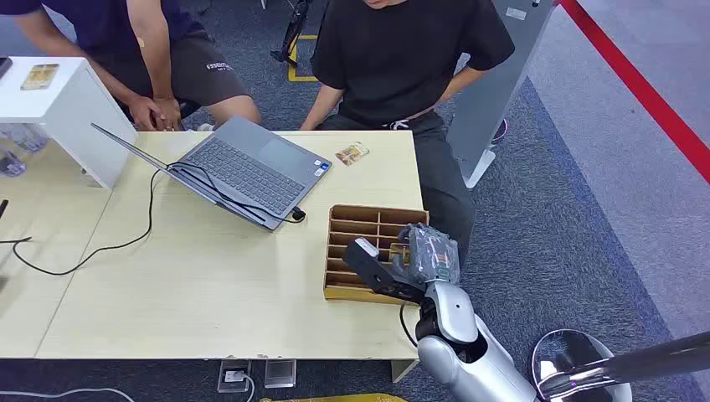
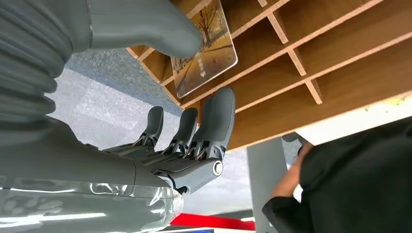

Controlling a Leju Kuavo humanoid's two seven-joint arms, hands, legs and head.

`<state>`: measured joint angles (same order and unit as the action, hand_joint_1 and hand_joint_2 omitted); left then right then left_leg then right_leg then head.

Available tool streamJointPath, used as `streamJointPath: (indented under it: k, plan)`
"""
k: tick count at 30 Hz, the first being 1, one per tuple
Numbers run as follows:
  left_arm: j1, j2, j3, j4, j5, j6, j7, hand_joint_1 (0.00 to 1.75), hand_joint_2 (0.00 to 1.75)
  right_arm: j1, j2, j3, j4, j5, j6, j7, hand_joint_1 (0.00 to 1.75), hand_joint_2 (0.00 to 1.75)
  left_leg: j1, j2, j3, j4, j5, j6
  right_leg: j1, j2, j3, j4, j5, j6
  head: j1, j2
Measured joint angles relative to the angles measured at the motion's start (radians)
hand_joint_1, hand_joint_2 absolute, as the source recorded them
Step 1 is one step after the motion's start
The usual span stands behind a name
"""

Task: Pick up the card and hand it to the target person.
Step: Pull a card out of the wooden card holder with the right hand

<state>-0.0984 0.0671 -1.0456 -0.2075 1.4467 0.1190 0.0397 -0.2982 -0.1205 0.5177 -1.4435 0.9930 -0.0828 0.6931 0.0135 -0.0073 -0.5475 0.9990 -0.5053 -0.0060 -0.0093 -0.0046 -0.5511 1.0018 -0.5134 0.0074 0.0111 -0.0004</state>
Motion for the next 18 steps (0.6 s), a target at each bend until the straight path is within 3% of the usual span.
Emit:
streamJointPath:
  k: [13,18]
  plan:
    - [0.0,0.0,0.0,0.0,-0.002,-0.002,-0.003,0.0,1.75,-0.003,0.01,-0.001,0.033,-0.016,-0.007,0.0,0.96,1.75,0.0,0.0,0.0,0.0,0.0,0.0,0.0,0.0,0.0,0.0,0.0,0.0,0.0,0.0]
    - [0.0,0.0,-0.001,0.0,-0.002,-0.002,-0.003,0.0,1.75,-0.004,0.017,-0.001,0.05,-0.018,-0.007,0.0,1.11,1.75,0.0,0.0,0.0,0.0,0.0,0.0,0.0,0.0,0.0,0.0,0.0,0.0,0.0,0.0]
